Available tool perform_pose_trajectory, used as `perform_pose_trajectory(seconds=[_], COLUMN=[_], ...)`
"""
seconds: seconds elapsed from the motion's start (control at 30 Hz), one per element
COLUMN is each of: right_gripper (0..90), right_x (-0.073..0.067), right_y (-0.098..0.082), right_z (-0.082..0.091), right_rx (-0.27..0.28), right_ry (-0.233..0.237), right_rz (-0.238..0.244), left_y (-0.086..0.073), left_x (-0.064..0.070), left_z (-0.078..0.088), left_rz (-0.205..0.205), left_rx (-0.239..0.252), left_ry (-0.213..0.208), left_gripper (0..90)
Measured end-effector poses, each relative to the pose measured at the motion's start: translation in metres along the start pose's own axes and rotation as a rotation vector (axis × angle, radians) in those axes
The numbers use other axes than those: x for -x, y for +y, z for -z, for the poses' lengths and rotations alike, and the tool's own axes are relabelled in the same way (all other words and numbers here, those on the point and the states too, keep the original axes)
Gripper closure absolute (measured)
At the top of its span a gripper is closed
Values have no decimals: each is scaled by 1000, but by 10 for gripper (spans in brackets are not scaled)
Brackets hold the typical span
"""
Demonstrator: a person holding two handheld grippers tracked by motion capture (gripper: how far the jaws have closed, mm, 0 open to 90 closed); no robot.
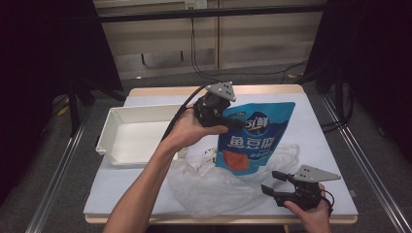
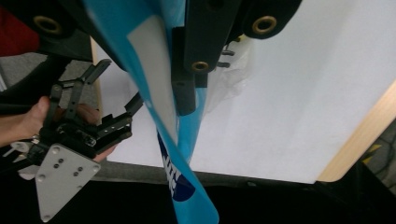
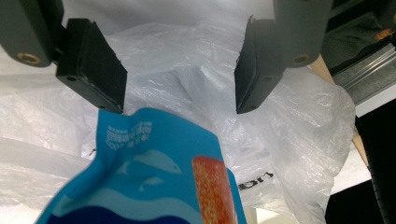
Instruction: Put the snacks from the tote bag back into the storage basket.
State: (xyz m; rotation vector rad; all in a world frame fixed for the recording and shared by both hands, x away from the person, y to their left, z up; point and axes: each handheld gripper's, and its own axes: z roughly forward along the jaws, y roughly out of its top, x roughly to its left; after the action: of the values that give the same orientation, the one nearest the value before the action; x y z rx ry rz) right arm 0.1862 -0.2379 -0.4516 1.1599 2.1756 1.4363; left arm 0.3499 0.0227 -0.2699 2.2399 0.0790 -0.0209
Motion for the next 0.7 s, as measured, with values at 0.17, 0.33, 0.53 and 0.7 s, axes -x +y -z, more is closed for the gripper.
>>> perform_pose_trajectory(seconds=[0.17,0.33,0.53,0.7], right_gripper=[334,332,330,329], right_x=[0,0,0,1], right_y=[0,0,0,0], right_z=[-1,0,-1,-1], right_rx=[2,1,2,1], right_ry=[1,-1,1,-1], right_rz=[4,2,6,5], left_y=[5,13,18,17], left_x=[-1,0,-1,-3], left_z=[11,30,50,60], left_rz=[-4,-18,-17,-9], left_rx=[-11,3,26,1], left_ry=[11,12,32,76], left_gripper=[900,900,900,900])
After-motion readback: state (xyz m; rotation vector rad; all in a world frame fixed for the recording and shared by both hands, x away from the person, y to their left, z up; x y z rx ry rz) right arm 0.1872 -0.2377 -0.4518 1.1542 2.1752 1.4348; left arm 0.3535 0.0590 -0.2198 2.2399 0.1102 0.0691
